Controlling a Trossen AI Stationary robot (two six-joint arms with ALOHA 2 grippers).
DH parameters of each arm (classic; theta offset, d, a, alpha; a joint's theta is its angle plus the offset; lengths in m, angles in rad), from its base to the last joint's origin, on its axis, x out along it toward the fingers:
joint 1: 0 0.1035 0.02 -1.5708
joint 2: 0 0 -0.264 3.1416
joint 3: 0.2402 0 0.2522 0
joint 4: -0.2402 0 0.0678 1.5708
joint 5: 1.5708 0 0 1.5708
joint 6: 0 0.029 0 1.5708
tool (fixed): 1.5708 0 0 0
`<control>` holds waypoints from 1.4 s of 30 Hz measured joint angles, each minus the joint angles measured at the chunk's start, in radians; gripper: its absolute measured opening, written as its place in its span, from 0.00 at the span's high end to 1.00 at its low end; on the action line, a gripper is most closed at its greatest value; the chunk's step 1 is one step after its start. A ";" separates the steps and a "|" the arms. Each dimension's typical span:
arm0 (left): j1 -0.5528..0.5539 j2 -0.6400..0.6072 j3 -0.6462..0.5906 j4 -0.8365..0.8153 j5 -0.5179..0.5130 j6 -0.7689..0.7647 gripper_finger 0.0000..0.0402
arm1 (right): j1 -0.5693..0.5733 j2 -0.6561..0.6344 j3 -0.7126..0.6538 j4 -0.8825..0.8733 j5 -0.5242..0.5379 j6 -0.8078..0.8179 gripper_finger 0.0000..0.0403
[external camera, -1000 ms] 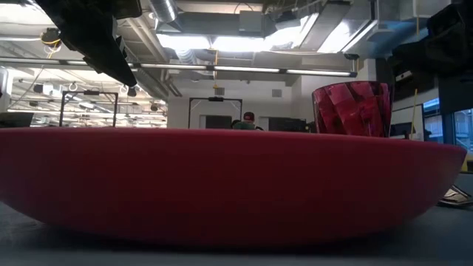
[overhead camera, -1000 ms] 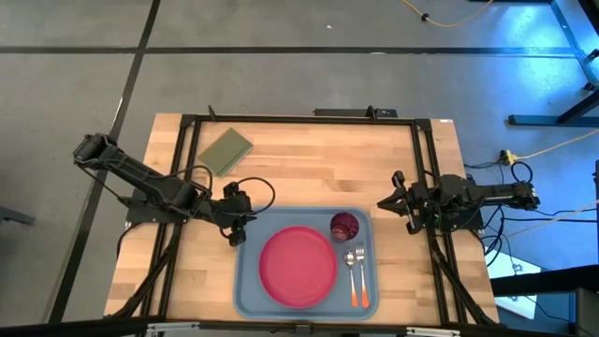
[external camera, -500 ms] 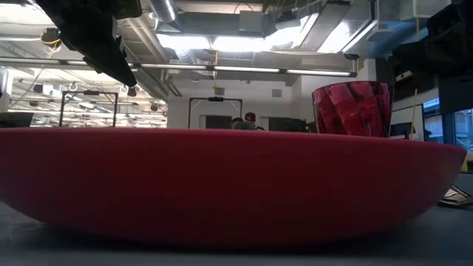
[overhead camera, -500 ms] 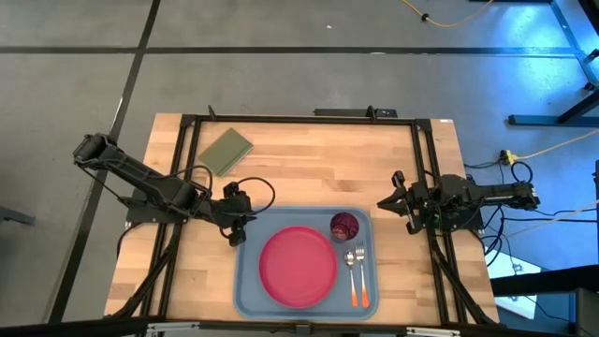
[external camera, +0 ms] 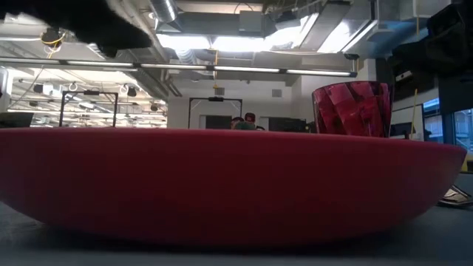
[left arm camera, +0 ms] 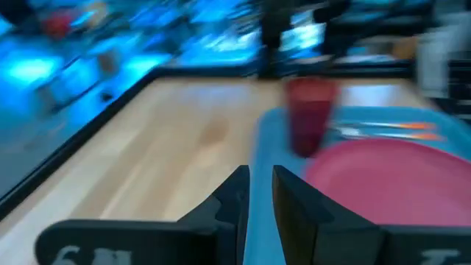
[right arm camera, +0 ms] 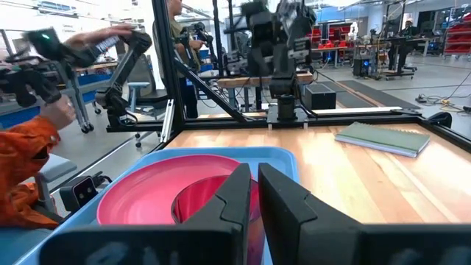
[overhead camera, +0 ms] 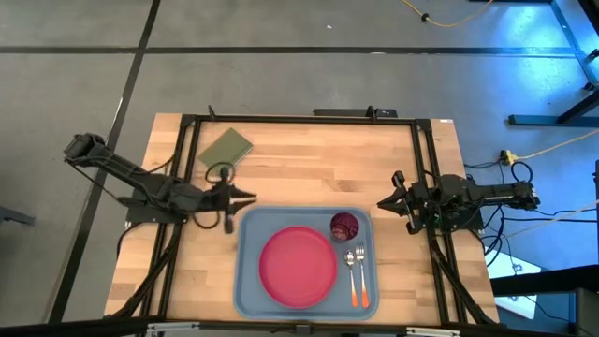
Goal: Pick and place plate/cup/fork/spoon on tray
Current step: Return to Home Position
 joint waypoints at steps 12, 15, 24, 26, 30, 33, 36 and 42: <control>0.089 -0.379 -0.391 0.251 0.351 0.108 0.86 | 0.000 0.000 0.000 -0.001 0.000 0.000 0.91; 0.121 -0.468 -0.391 0.209 0.363 0.129 0.86 | 0.000 0.000 0.000 -0.002 0.000 -0.001 0.91; 0.203 -0.800 -0.392 -0.058 0.406 0.183 0.86 | 0.000 0.000 0.000 -0.002 0.000 -0.001 0.91; 0.225 -0.798 -0.392 -0.094 0.406 0.171 0.86 | 0.000 0.000 0.000 -0.002 0.000 -0.001 0.91; 0.246 -0.798 -0.392 -0.123 0.419 0.164 0.86 | 0.000 0.000 0.000 -0.002 0.000 -0.001 0.91; 0.265 -0.798 -0.392 -0.127 0.446 0.208 0.86 | 0.000 0.000 0.000 -0.002 0.001 -0.001 0.91; 0.290 -0.798 -0.392 -0.131 0.467 0.264 0.86 | 0.000 -0.001 0.000 -0.002 0.001 0.000 0.91; 0.309 -0.798 -0.392 -0.118 0.432 0.264 0.86 | 0.000 -0.001 0.000 -0.002 0.001 -0.001 0.91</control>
